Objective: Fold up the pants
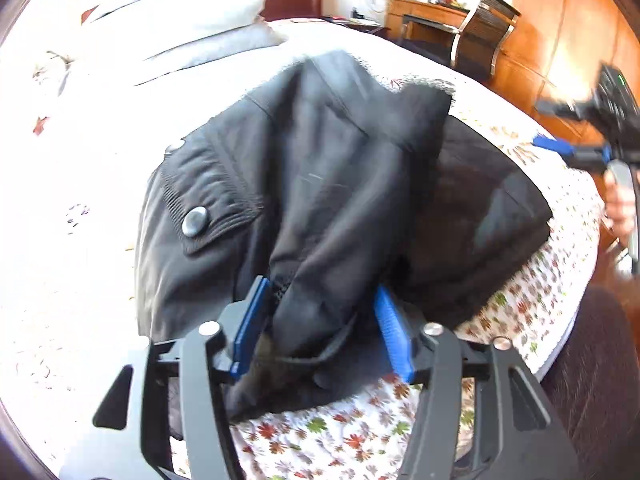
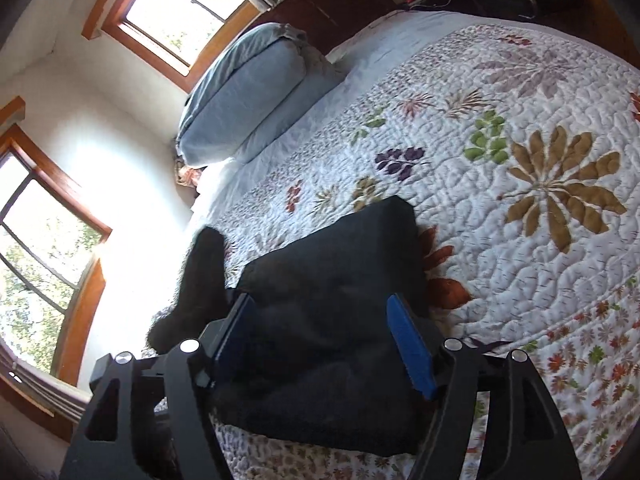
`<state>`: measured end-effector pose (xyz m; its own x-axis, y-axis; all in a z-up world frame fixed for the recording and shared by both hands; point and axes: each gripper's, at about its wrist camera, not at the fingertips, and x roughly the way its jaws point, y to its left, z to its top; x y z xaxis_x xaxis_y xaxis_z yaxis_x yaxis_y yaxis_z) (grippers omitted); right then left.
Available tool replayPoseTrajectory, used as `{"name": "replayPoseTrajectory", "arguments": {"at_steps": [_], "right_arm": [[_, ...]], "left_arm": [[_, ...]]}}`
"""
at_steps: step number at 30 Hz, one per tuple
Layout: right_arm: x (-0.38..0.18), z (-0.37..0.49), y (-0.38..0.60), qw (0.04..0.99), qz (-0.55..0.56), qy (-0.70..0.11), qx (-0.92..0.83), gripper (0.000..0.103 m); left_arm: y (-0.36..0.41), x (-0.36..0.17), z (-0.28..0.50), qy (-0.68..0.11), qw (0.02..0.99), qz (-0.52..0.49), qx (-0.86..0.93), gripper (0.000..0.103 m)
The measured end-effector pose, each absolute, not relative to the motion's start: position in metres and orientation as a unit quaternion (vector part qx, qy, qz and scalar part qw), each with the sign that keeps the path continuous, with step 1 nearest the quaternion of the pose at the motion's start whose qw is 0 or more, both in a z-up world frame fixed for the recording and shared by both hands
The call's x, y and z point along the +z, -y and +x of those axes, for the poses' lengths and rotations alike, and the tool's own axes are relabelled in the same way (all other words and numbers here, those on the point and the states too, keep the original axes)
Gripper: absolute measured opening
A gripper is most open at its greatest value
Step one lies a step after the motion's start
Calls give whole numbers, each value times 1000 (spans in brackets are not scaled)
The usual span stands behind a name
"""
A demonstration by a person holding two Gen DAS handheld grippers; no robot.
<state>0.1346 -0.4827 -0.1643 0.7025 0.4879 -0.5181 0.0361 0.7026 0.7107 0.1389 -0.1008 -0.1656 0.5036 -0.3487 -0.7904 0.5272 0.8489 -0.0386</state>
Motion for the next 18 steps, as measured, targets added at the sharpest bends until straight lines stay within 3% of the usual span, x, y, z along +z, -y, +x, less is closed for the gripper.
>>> {"name": "replayPoseTrajectory", "arguments": {"at_steps": [3,12,14,18], "right_arm": [[-163,156,455,835,361,-378,171,79],[-191,213,395,780,377,-441,232,84],[-198,218,388,771,383,-450,238,84],[-206,225,381,761,392,-455,245,86]], "left_arm": [[96,-160,137,-424,864,76,-260,70],[29,-148,141,-441,868,-61,-221,82],[7,-146,142,-445,874,-76,-181,89],[-20,-137,148,-439,889,-76,-103,90]]}}
